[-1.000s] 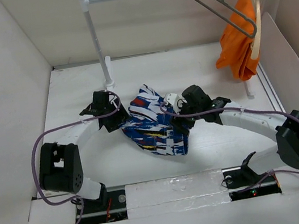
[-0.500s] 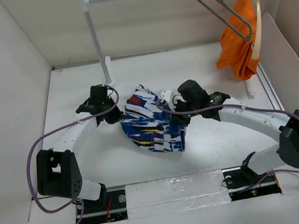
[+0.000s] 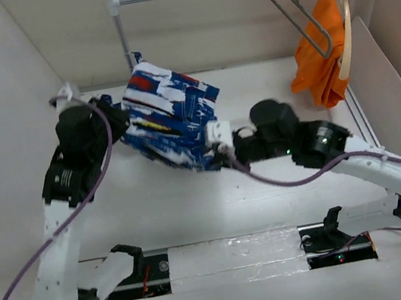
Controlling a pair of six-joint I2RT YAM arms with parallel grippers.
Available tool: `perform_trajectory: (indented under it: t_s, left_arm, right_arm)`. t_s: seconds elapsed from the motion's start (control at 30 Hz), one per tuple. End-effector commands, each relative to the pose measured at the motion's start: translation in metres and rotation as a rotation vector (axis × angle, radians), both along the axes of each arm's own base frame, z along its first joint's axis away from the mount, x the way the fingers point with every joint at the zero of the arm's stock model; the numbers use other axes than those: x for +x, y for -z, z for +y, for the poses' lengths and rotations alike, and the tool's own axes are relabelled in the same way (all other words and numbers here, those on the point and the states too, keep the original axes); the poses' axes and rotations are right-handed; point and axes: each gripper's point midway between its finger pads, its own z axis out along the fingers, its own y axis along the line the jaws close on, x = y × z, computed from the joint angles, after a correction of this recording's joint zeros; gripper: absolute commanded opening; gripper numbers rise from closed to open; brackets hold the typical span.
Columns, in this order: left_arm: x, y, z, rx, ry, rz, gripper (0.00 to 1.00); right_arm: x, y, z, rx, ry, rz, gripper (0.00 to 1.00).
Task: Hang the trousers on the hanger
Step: Fold the trousers
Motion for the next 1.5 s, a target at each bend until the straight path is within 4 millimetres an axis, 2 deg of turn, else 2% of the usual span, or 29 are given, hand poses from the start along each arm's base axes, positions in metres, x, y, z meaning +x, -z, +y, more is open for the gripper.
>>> perform_trajectory:
  t_s: [0.0, 0.03, 0.07, 0.1, 0.13, 0.17, 0.27, 0.3, 0.33, 0.43, 0.47, 0.53, 0.57, 0.67, 0.7, 0.73, 0.77, 0.8, 0.83, 0.87, 0.9, 1.0, 1.07, 1.17, 1.2, 1.23, 1.3, 1.4, 1.47]
  left_arm:
    - [-0.047, 0.07, 0.061, 0.04, -0.28, 0.127, 0.3]
    - [-0.057, 0.119, 0.068, 0.062, -0.307, 0.222, 0.45]
    - [-0.066, 0.135, 0.069, 0.053, -0.311, 0.244, 0.6]
    - [-0.079, 0.158, 0.074, 0.047, -0.325, 0.277, 0.81]
    - [-0.084, 0.164, 0.075, 0.041, -0.326, 0.283, 0.86]
    - [-0.087, 0.166, 0.078, 0.044, -0.341, 0.281, 0.86]
    - [-0.087, 0.167, 0.082, 0.061, -0.352, 0.273, 0.89]
    - [-0.082, 0.172, 0.08, 0.081, -0.345, 0.297, 0.91]
    - [-0.078, 0.173, 0.08, 0.106, -0.333, 0.306, 0.9]
    - [-0.064, 0.194, 0.073, 0.179, -0.285, 0.38, 0.91]
    - [-0.06, 0.2, 0.063, 0.177, -0.23, 0.395, 0.9]
    - [-0.045, 0.222, 0.045, 0.202, -0.148, 0.44, 0.88]
    - [-0.046, 0.222, 0.041, 0.206, -0.131, 0.439, 0.88]
    - [-0.035, 0.234, 0.017, 0.231, -0.033, 0.465, 0.86]
    - [-0.027, 0.238, 0.007, 0.235, 0.006, 0.465, 0.87]
    - [-0.024, 0.239, -0.003, 0.243, 0.053, 0.459, 0.88]
    - [-0.021, 0.241, -0.01, 0.25, 0.104, 0.462, 0.89]
    - [-0.016, 0.248, -0.016, 0.27, 0.12, 0.495, 0.9]
    - [-0.014, 0.251, -0.016, 0.283, 0.126, 0.509, 0.91]
    - [-0.013, 0.254, -0.019, 0.3, 0.139, 0.515, 0.92]
    - [-0.011, 0.26, -0.019, 0.321, 0.143, 0.535, 0.93]
    - [-0.01, 0.274, -0.026, 0.336, 0.184, 0.546, 0.95]
    - [-0.01, 0.284, -0.03, 0.337, 0.207, 0.561, 0.95]
    - [-0.011, 0.302, -0.03, 0.346, 0.213, 0.6, 0.91]
    - [-0.011, 0.305, -0.03, 0.344, 0.213, 0.599, 0.85]
    - [-0.01, 0.304, -0.029, 0.345, 0.203, 0.586, 0.79]
    - [-0.008, 0.302, -0.028, 0.348, 0.197, 0.578, 0.71]
    - [-0.005, 0.301, -0.025, 0.361, 0.178, 0.578, 0.53]
    - [-0.003, 0.299, -0.028, 0.35, 0.182, 0.569, 0.42]
  right_arm:
    - [-0.05, 0.119, 0.004, -0.307, -0.144, 0.176, 0.0]
    - [-0.066, 0.164, -0.009, -0.433, -0.156, 0.223, 0.0]
    - [-0.063, 0.184, -0.019, -0.49, -0.115, 0.235, 0.0]
    - [-0.055, 0.198, -0.035, -0.543, -0.034, 0.225, 0.0]
    - [-0.052, 0.212, -0.05, -0.597, 0.014, 0.222, 0.0]
    - [-0.05, 0.23, -0.069, -0.662, 0.065, 0.219, 0.0]
    - [-0.038, 0.242, -0.103, -0.731, 0.218, 0.213, 0.0]
    - [-0.037, 0.239, -0.102, -0.716, 0.231, 0.215, 0.08]
    - [-0.035, 0.235, -0.099, -0.696, 0.241, 0.214, 0.36]
    - [-0.022, 0.222, -0.09, -0.637, 0.3, 0.228, 0.73]
    - [-0.016, 0.219, -0.088, -0.619, 0.315, 0.228, 0.75]
    - [0.014, 0.217, -0.087, -0.536, 0.401, 0.275, 0.8]
    - [0.015, 0.217, -0.087, -0.535, 0.401, 0.275, 0.8]
    - [0.056, 0.212, -0.096, -0.391, 0.509, 0.328, 0.84]
    - [0.071, 0.207, -0.091, -0.308, 0.531, 0.33, 0.85]
    - [0.088, 0.217, -0.107, -0.284, 0.597, 0.355, 0.86]
    - [0.098, 0.23, -0.108, -0.272, 0.614, 0.39, 0.87]
    - [0.109, 0.227, -0.095, -0.193, 0.572, 0.396, 0.87]
    - [0.119, 0.235, -0.099, -0.177, 0.58, 0.421, 0.89]
    - [0.128, 0.237, -0.094, -0.155, 0.569, 0.434, 0.89]
    - [0.135, 0.25, -0.089, -0.154, 0.558, 0.488, 0.9]
    - [0.161, 0.244, -0.084, -0.082, 0.605, 0.484, 0.91]
    - [0.163, 0.25, -0.077, -0.076, 0.615, 0.498, 0.92]
    - [0.154, 0.28, -0.056, -0.107, 0.589, 0.557, 0.91]
    - [0.147, 0.285, -0.041, -0.086, 0.575, 0.576, 0.92]
    - [0.138, 0.303, -0.031, -0.081, 0.569, 0.617, 0.9]
    - [0.13, 0.306, -0.023, -0.042, 0.561, 0.642, 0.87]
    - [0.124, 0.318, -0.021, 0.003, 0.589, 0.679, 0.77]
    - [0.123, 0.318, -0.021, 0.035, 0.593, 0.685, 0.46]
